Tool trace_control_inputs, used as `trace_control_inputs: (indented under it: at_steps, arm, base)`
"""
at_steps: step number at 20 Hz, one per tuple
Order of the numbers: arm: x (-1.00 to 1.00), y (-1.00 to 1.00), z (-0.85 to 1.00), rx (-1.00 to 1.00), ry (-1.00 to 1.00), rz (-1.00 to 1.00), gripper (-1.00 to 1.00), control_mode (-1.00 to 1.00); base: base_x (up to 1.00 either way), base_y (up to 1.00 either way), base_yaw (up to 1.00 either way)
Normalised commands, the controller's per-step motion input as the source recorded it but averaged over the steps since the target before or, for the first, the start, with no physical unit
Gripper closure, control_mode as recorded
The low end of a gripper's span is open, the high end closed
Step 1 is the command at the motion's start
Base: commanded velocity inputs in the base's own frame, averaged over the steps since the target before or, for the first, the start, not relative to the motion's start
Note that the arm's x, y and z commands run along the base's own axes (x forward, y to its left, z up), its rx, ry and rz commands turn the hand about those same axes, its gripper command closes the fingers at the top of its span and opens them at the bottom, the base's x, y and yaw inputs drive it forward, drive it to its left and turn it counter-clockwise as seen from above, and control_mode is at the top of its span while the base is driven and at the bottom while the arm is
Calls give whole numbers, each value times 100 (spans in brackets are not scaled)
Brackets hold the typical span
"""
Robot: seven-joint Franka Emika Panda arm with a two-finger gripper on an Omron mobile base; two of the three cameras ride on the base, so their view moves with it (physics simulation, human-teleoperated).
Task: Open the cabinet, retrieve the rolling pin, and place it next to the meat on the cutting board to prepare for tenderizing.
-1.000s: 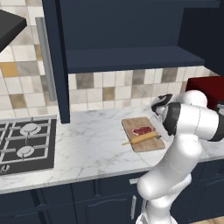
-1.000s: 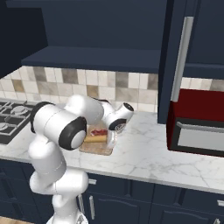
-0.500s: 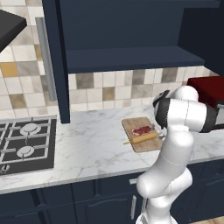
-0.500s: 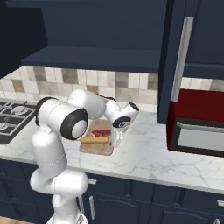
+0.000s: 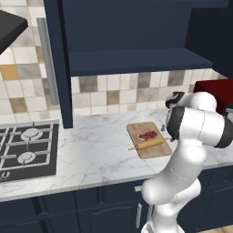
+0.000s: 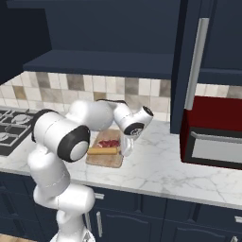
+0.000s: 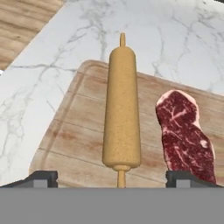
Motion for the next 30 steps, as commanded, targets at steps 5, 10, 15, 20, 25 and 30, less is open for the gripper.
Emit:
trace_control_inputs:
  at_steps: [5, 10, 15, 20, 25, 30]
  arm:
    - [-34, 10, 40, 2, -2, 1, -100, -100]
    - [-41, 17, 40, 1, 0, 0, -100, -100]
    - [-50, 28, 34, 0, 0, 0, -100, -100]
    - [-53, 39, 21, 0, -1, 0, -100, -100]
    - [-62, 43, 14, 0, -5, 0, -100, -100]
    - [-70, 49, 8, 0, -9, 0, -100, -100]
  base:
    - [0, 0, 0]
    - [0, 0, 0]
    - [0, 0, 0]
    - [0, 0, 0]
    - [0, 0, 0]
    - [0, 0, 0]
